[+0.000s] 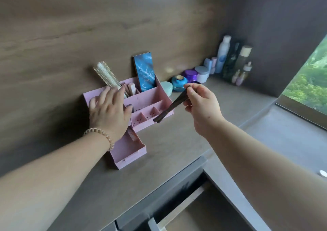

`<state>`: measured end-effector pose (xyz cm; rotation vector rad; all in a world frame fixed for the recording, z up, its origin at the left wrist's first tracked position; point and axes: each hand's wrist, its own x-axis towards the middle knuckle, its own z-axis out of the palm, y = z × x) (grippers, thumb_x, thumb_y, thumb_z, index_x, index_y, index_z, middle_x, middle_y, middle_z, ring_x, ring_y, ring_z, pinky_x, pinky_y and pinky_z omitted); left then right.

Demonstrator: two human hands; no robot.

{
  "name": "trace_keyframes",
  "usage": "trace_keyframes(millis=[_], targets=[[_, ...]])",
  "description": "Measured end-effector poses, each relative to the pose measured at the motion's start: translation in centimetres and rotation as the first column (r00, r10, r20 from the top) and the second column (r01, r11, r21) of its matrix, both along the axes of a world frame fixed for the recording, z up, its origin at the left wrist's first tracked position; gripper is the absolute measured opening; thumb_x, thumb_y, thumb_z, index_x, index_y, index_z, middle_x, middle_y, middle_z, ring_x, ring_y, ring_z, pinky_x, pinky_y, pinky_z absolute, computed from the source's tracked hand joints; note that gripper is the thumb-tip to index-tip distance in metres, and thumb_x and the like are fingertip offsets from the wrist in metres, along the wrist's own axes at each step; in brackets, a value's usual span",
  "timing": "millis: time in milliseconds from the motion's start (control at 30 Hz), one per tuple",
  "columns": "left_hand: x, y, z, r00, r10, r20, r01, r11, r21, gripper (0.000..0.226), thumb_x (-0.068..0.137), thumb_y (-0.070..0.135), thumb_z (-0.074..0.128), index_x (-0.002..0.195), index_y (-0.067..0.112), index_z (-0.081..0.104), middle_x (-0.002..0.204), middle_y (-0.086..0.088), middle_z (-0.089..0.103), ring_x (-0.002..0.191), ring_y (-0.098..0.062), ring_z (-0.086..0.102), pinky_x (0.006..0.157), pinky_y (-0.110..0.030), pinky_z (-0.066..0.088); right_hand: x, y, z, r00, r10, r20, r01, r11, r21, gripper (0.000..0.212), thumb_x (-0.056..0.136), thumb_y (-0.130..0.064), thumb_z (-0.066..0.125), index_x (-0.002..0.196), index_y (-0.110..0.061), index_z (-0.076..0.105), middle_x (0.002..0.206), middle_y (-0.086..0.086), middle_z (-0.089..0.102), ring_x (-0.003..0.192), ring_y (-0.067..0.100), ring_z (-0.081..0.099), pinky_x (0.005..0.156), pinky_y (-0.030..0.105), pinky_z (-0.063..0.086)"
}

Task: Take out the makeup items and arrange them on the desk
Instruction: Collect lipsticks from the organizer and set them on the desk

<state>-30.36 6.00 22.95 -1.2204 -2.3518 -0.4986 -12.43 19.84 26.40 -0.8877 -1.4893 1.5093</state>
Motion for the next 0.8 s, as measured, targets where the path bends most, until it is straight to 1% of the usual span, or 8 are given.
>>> trace_keyframes(millis=[67, 100, 167, 233, 400, 500, 600, 800], targets=[[3.1, 1.6, 1.0, 0.976, -0.217, 0.002, 0.214, 0.966, 0.144, 0.051, 0.085, 0.037, 0.042, 0.129, 0.013, 0.051, 0.126, -0.008, 0.06, 0.121, -0.025, 0.047, 0.096, -0.041, 0.031, 3.7, -0.1, -0.5, 1.0, 0.008, 0.001, -0.008, 1.0, -0.027, 0.021, 0.097, -0.011, 0.045, 0.093, -0.019, 0.064, 0.071, -0.003, 0.055, 0.056, 0.009, 0.049, 0.055, 0.021, 0.042], [5.2, 2.4, 1.7, 0.928, -0.361, 0.095, 0.337, 0.919, 0.204, 0.049, 0.086, 0.038, 0.043, 0.125, 0.011, 0.054, 0.118, -0.008, 0.063, 0.112, -0.023, 0.052, 0.095, -0.039, 0.036, 5.3, -0.1, -0.7, 1.0, 0.004, -0.01, -0.004, 0.999, -0.054, 0.021, 0.098, -0.01, 0.044, 0.094, -0.018, 0.064, 0.07, -0.002, 0.055, 0.056, 0.01, 0.048, 0.055, 0.022, 0.042], [10.3, 3.9, 2.8, 0.695, -0.566, 0.443, 0.503, 0.824, 0.262, 0.05, 0.085, 0.047, 0.046, 0.122, 0.015, 0.056, 0.102, 0.002, 0.065, 0.095, -0.012, 0.059, 0.089, -0.031, 0.045, 9.0, 0.1, -1.1, 0.999, -0.027, -0.047, 0.021, 0.993, -0.112, 0.02, 0.098, -0.009, 0.043, 0.095, -0.014, 0.063, 0.066, -0.002, 0.052, 0.056, 0.012, 0.047, 0.056, 0.023, 0.041], [14.9, 5.3, 2.8, 0.468, -0.517, 0.717, 0.592, 0.786, 0.18, 0.05, 0.081, 0.055, 0.05, 0.121, 0.026, 0.054, 0.093, 0.011, 0.062, 0.088, -0.006, 0.06, 0.084, -0.031, 0.05, 12.3, 0.6, -1.4, 0.993, -0.057, -0.106, 0.04, 0.987, -0.154, 0.019, 0.099, -0.008, 0.043, 0.097, -0.011, 0.062, 0.06, -0.006, 0.051, 0.054, 0.011, 0.045, 0.056, 0.023, 0.039], [23.0, 8.5, -0.2, 0.287, -0.437, 0.852, 0.668, 0.729, 0.148, 0.018, 0.079, 0.033, 0.073, 0.093, 0.031, 0.063, 0.071, 0.012, 0.063, 0.069, -0.011, 0.062, 0.077, -0.038, 0.055, 20.4, 1.6, -3.1, 0.985, -0.158, -0.069, 0.145, 0.976, -0.161, 0.021, 0.098, -0.007, 0.044, 0.091, -0.015, 0.062, 0.06, -0.006, 0.053, 0.052, 0.01, 0.046, 0.053, 0.023, 0.04], [27.7, 10.0, -2.4, 0.237, -0.394, 0.888, 0.706, 0.698, 0.121, 0.012, 0.078, 0.022, 0.075, 0.079, 0.028, 0.064, 0.061, 0.011, 0.061, 0.056, -0.011, 0.057, 0.064, -0.032, 0.052, 26.1, 1.3, -5.3, 0.962, -0.27, 0.046, 0.274, 0.948, -0.16, 0.02, 0.097, -0.007, 0.047, 0.09, -0.016, 0.063, 0.069, 0.0, 0.054, 0.052, 0.01, 0.047, 0.051, 0.021, 0.041], [32.1, 11.0, -5.0, 0.249, -0.357, 0.9, 0.734, 0.676, 0.065, 0.012, 0.075, 0.023, 0.077, 0.074, 0.024, 0.065, 0.057, 0.011, 0.061, 0.053, -0.01, 0.057, 0.065, -0.033, 0.054, 31.2, 0.5, -8.0, 0.899, -0.373, 0.228, 0.41, 0.9, -0.146, 0.016, 0.094, -0.012, 0.052, 0.089, -0.02, 0.065, 0.077, 0.0, 0.06, 0.058, 0.01, 0.052, 0.055, 0.021, 0.044], [40.7, 10.5, -9.5, 0.283, -0.31, 0.908, 0.832, 0.55, -0.071, 0.018, 0.078, 0.035, 0.072, 0.068, 0.026, 0.06, 0.066, 0.008, 0.063, 0.069, -0.016, 0.064, 0.067, -0.031, 0.051, 39.5, -1.5, -12.5, 0.766, -0.498, 0.407, 0.6, 0.781, -0.172, 0.013, 0.094, -0.015, 0.053, 0.091, -0.018, 0.065, 0.079, -0.001, 0.062, 0.062, 0.013, 0.053, 0.057, 0.021, 0.041]])
